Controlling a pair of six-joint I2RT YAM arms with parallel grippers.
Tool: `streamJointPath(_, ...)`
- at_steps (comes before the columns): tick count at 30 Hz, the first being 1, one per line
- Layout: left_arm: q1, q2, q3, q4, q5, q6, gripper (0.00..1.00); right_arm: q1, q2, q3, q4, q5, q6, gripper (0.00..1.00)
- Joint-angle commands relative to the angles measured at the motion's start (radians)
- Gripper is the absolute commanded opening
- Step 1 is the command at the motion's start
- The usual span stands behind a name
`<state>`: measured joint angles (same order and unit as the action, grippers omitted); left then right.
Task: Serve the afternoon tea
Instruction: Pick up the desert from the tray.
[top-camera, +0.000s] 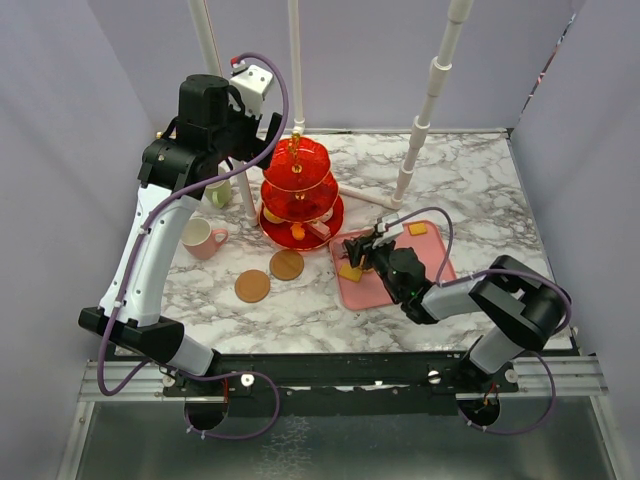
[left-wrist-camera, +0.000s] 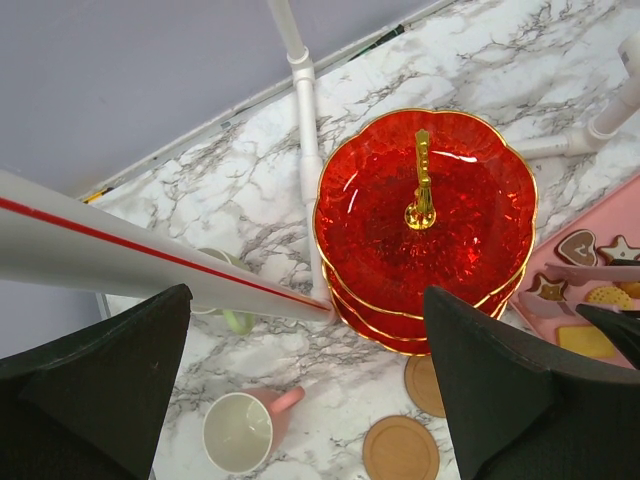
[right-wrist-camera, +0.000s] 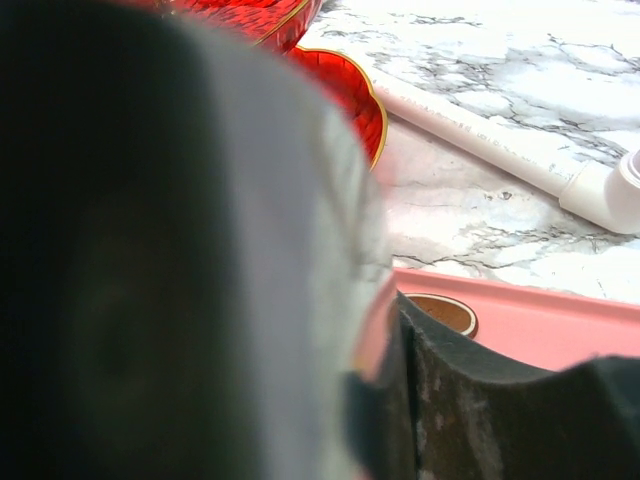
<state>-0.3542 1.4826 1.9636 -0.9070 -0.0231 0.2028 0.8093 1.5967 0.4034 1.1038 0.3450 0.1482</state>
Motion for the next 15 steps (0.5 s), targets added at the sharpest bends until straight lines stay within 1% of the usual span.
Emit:
streamJointPath(1,0.006,-0.025,0.014,-0.003,0.015,-0.003,0.99,-0.004,0.021,0.005,-0.028,-0.027,-0.009,0.53)
streamJointPath(4,0.006,-0.024,0.015,-0.004,0.015,-0.001,0.99,-0.003,-0.017,-0.009,-0.04,-0.041,-0.025,0.41)
streamJointPath(6,0.006,-0.022,0.016,-0.004,0.016,0.001,0.99,-0.003,-0.054,-0.014,-0.063,-0.044,-0.04,0.37)
streamJointPath(9,0.006,-0.018,0.018,-0.003,0.018,-0.001,0.99,-0.003,-0.12,-0.013,-0.101,-0.049,-0.064,0.35)
streamJointPath(15,0.006,-0.016,0.017,-0.002,0.022,0.0,0.99,-0.003,-0.287,0.035,-0.224,-0.073,-0.069,0.35)
